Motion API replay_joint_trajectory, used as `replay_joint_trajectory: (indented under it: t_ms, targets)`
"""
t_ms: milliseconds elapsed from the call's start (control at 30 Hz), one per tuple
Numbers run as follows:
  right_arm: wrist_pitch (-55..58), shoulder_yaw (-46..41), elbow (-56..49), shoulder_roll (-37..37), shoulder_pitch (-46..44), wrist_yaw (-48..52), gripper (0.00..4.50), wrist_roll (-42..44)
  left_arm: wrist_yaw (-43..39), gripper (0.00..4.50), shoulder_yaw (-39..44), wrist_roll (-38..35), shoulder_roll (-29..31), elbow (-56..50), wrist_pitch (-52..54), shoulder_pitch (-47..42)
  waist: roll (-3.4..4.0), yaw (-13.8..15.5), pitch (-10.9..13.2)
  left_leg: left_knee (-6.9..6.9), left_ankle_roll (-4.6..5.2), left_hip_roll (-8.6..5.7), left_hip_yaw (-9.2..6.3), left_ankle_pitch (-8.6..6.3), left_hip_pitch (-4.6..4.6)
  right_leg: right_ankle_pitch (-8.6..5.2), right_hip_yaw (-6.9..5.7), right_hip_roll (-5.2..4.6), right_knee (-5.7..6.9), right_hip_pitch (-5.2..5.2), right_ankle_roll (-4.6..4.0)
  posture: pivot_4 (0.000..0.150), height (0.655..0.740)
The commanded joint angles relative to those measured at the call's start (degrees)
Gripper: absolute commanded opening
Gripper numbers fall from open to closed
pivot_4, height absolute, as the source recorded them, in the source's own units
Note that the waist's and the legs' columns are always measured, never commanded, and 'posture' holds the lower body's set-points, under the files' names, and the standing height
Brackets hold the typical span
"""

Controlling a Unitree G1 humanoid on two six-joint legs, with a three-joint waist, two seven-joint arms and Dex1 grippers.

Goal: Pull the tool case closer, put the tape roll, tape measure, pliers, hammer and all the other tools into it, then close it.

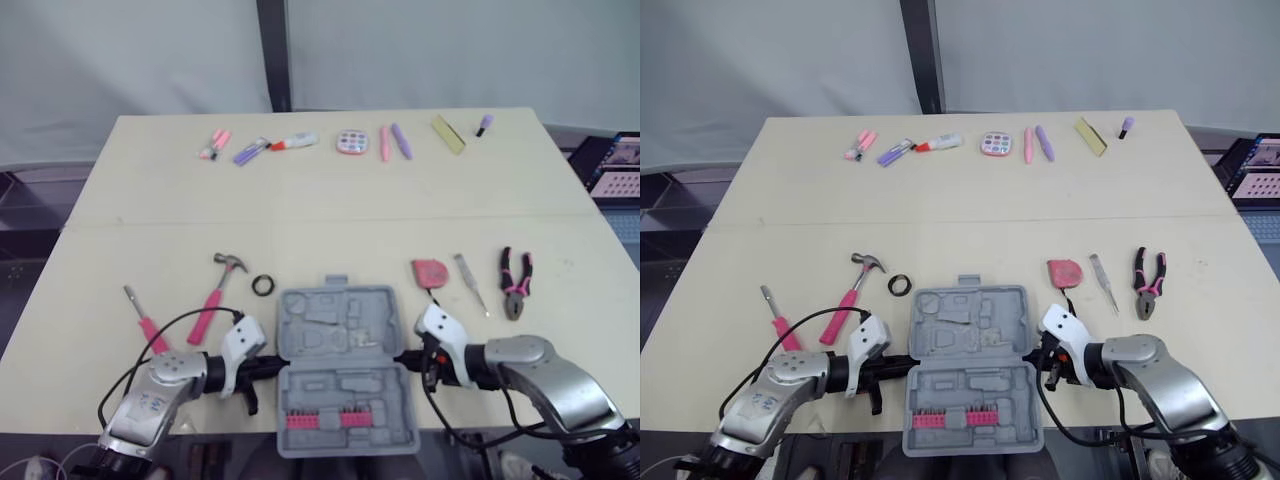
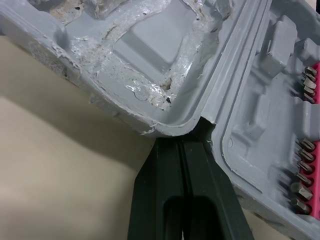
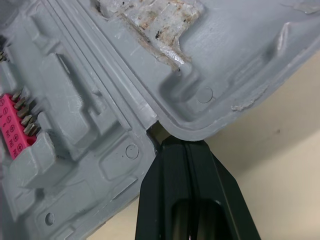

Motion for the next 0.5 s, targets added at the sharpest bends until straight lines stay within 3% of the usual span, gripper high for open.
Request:
replay_joint_trajectory:
  t_ms: [33,500]
  targets:
    - [0.04,-0.23,-3.46,-0.18,0.45,0.57,0.02,2.27,-0.40,0.00,-0.87,-1.68,0.05,-2.88,-0.80,0.33,0.00,0.00,0.00,0.00,0.00,0.00,0.00,0.00,0.00,0.00,0.00,0.00,0.00,0.00,0.00,0.150,0.7400]
    - [-0.04,0.51,-2.29,-0.24,1.25,-0.30,0.02,1.45,-0.07,0.00,-1.20,-1.89,0.08,-3.73,-0.29,1.40,0.00,0.01,0.00,0.00,0.00,0.00,0.01,0.00,0.00,0.00,0.00,0.00,-0.04,0.01,0.00,0.150,0.7400]
